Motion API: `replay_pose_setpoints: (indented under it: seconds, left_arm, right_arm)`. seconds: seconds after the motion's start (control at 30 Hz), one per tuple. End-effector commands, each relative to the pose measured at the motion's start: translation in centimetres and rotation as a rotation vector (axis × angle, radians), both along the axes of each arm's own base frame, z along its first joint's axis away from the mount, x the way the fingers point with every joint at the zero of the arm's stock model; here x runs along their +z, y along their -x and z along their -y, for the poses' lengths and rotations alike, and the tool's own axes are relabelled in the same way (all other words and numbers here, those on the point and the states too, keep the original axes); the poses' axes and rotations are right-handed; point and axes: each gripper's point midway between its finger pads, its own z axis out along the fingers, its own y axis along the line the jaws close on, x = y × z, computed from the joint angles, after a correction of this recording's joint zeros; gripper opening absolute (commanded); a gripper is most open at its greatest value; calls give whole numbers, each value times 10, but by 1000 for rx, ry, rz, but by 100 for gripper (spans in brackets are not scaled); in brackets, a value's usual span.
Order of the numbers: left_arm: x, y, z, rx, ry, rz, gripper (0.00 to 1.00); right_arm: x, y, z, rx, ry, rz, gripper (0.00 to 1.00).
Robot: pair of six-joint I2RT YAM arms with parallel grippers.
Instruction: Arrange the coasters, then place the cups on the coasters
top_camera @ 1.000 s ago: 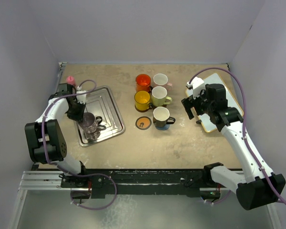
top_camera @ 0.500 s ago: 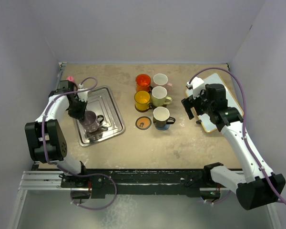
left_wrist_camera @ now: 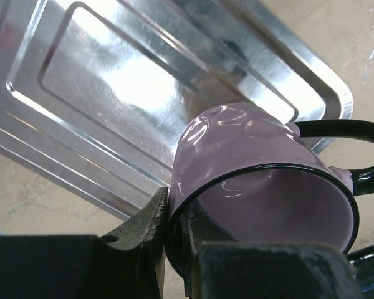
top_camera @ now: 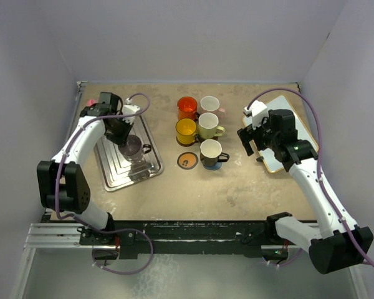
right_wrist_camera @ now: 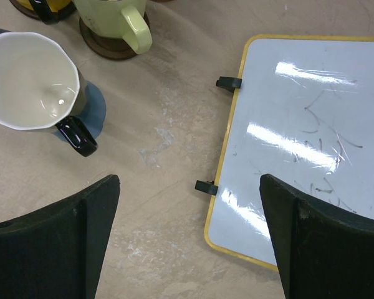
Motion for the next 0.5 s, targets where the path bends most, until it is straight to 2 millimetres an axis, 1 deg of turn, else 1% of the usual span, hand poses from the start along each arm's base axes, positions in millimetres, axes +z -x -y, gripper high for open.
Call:
replay_pose_setpoints:
  seconds: [0.0, 0.37, 0.47]
  left_arm:
    - [50, -19, 26, -59, 41, 144, 3]
    - [67, -33, 88, -204, 40, 189, 3]
    - [66, -35, 108, -235, 47, 187, 3]
  right_arm:
    - [9, -5, 0, 9, 1, 33, 95]
    - [11, -4, 1, 8, 5, 40, 95]
    - [10, -5, 1, 5, 6, 39, 95]
